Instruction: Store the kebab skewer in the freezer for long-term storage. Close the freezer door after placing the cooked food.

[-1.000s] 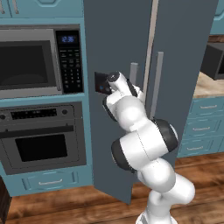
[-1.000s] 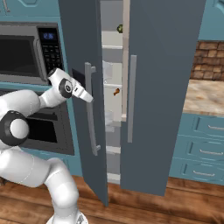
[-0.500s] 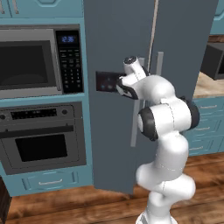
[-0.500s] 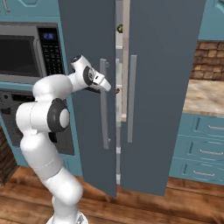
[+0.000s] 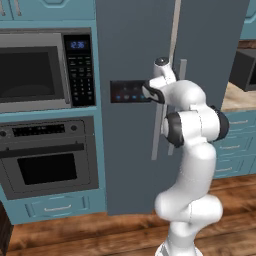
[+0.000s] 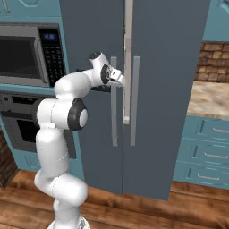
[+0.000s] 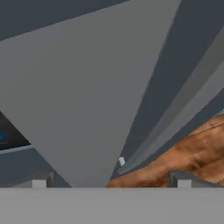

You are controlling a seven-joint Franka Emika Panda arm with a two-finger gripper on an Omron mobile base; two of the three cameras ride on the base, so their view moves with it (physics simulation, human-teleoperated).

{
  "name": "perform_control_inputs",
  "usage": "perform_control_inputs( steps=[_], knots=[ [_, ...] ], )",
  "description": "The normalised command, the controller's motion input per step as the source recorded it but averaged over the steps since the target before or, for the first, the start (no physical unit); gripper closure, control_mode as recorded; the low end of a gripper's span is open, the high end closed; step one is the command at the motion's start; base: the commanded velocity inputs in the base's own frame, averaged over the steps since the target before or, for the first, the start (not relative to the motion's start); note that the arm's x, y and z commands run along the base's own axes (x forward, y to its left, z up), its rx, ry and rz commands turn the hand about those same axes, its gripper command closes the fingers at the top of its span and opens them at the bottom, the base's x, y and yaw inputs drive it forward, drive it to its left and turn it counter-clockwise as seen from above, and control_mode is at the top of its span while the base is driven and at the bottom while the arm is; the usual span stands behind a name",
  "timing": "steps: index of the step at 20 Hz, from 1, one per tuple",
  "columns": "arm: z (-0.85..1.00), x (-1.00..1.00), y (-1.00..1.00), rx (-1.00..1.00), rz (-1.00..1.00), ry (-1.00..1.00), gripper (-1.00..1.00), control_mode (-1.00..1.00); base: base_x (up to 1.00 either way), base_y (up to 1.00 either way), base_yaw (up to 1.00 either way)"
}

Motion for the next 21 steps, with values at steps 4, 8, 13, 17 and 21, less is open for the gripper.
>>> perform_control_inputs(
  steps=[4,8,13,17,21],
  knots=[
    [0.00,0.64,0.00,0.08,0.28,-0.20,-1.00,-1.00,0.00,0.00,0.00],
    [0.00,0.52,-0.23,0.09,0.25,-0.10,-1.00,-1.00,0.00,0.00,0.00],
    [0.05,0.23,-0.15,0.00,0.13,0.00,-1.00,-1.00,0.00,0.00,0.00],
    [0.00,0.33,-0.01,0.00,0.08,0.00,-1.00,-1.00,0.00,0.00,0.00],
    [0.00,0.28,0.00,0.00,0.01,0.00,-1.00,-1.00,0.00,0.00,0.00]
  ],
)
